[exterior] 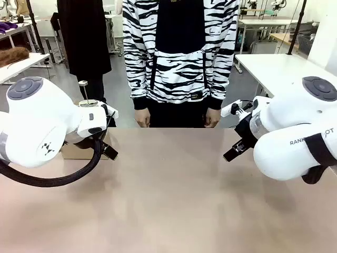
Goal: Pour a drink into a cup and package it in a carrier.
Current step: Pick up the 600 ml Paper Cup and place it in the middle top area of the table.
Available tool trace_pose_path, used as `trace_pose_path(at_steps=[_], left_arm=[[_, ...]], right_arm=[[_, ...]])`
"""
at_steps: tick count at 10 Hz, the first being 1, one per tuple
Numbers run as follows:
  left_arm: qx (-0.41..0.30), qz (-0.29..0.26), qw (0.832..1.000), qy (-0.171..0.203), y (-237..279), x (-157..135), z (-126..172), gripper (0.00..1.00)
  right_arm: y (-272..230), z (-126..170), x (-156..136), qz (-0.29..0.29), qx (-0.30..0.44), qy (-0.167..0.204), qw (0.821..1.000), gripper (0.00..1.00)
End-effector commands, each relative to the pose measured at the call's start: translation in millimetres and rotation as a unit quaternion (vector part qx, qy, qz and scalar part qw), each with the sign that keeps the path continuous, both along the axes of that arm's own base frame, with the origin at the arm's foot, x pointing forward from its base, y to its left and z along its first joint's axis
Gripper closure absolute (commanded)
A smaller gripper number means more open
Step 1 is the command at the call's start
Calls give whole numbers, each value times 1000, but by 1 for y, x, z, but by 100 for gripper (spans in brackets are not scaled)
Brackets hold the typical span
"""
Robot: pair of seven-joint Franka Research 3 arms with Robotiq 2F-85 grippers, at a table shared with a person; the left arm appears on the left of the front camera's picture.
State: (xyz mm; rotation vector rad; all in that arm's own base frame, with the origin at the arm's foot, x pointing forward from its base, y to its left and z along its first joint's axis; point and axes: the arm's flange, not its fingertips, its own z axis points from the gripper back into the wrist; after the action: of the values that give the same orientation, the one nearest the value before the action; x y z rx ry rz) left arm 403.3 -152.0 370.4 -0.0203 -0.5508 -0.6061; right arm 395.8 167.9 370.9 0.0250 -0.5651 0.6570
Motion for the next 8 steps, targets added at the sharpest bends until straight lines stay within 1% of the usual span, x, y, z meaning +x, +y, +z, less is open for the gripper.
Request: trace_pose_path(at_steps=[1, 8], left_arm=[[0, 0, 1000, 0, 0, 0, 0, 0], [0, 0, 1000, 0, 0, 0, 0, 0]], right_arm=[[0, 0, 0, 0, 0, 0, 1000, 0], [0, 0, 0, 0, 0, 0, 1000, 0]])
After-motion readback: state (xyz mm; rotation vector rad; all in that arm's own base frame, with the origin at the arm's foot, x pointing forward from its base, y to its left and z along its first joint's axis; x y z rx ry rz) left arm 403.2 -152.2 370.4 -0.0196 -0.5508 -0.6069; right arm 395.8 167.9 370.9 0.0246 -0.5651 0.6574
